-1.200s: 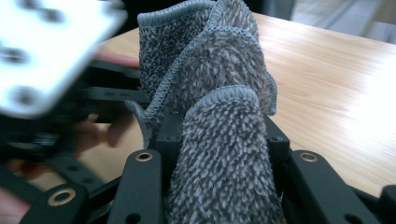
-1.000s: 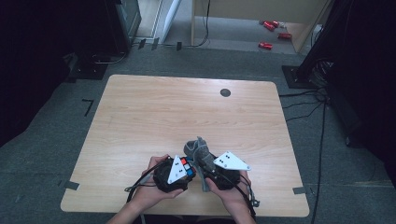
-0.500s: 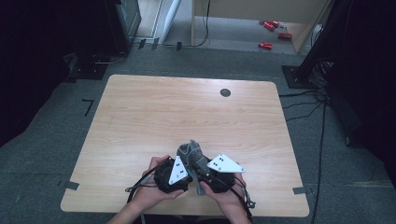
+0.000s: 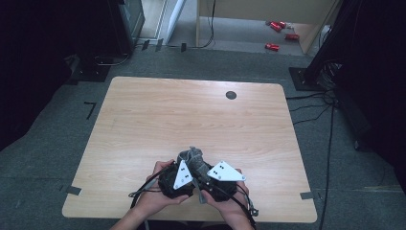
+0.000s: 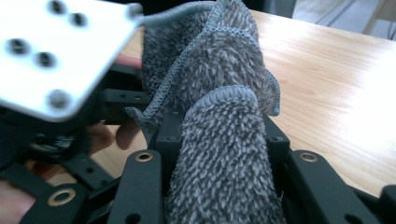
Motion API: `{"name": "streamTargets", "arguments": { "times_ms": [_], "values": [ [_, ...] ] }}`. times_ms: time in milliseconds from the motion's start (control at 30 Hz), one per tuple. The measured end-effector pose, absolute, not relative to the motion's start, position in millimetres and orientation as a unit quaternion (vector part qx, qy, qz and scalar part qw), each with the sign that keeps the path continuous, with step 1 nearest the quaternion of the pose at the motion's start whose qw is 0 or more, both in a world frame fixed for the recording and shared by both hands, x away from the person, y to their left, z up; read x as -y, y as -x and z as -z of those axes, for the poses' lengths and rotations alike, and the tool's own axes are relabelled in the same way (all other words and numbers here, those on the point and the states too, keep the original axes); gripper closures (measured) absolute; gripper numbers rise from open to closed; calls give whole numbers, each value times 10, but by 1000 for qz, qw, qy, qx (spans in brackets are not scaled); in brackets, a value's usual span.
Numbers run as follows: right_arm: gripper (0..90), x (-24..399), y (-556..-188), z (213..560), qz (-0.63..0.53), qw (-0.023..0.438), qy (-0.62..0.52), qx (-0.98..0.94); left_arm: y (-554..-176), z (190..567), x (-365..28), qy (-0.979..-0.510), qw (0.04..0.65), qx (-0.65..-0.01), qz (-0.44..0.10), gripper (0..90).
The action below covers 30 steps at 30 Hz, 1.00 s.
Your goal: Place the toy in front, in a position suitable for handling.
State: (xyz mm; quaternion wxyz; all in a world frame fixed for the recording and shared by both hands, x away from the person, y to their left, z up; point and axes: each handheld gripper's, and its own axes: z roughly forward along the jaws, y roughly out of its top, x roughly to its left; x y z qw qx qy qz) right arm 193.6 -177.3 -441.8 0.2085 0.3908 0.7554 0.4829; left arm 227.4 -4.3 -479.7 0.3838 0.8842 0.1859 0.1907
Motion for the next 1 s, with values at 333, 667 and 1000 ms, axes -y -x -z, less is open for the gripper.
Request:
{"name": "streamTargets", "arguments": {
  "times_ms": [333, 667, 1000],
  "values": [
    [622, 1949, -2016, 4429, -485, 205, -424, -736, -2292, 4782, 23, -882, 388, -189, -189, 347],
    [618, 1859, -1985, 4435, -488, 202, -405, -746, -2277, 4780, 27, -882, 388, -185, -193, 347],
    [614, 1845, -1964, 4442, -482, 211, -412, -744, -2289, 4795, 27, -882, 386, -193, -191, 347]
  ]
}}
